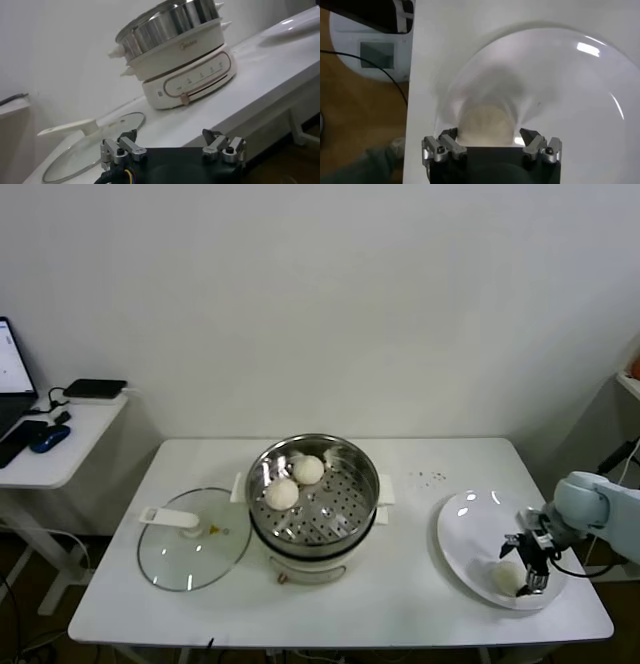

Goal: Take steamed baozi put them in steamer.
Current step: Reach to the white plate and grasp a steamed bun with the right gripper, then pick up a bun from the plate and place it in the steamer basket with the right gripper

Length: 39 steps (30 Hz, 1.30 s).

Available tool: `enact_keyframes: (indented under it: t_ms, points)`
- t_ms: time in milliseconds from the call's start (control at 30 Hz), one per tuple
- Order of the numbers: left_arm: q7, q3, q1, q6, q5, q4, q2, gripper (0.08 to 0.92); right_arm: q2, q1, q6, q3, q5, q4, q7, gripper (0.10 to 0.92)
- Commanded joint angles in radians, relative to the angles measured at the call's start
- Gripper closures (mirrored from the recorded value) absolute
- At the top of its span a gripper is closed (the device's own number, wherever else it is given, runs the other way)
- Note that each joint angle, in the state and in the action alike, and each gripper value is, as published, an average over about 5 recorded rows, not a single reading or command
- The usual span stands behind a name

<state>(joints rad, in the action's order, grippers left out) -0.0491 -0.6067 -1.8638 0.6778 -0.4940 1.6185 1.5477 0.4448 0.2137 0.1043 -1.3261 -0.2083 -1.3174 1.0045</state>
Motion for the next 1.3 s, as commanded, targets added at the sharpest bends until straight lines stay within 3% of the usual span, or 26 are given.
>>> enact_keyframes:
  t_ms: [33,333,567,967,1300]
  points:
    - [0.001,-0.001,0.004,-0.002,0.001,0.000,-0.003,0.177,0.004,0.023,0.002,-0.017,-0.007,0.000,0.007,0.204]
    - [0.002,-0.001,0.006,-0.002,0.001,-0.005,-0.004,0.177,-0.002,0.067,0.003,-0.059,-0.017,-0.009,0.022,0.328]
    - [0.002,-0.001,0.009,-0.002,0.001,-0.005,-0.004,0.177,0.000,0.132,-0.015,-0.094,-0.028,-0.022,0.027,0.370]
    - [0.002,0.002,0.012,-0.003,-0.005,-0.006,-0.002,0.177,0.135,0.635,-0.250,-0.405,-0.072,-0.131,0.060,0.383]
    - [0.001,0.000,0.016,0.001,-0.003,-0.005,-0.002,0.177,0.327,0.804,-0.361,-0.359,-0.084,-0.279,0.022,0.385]
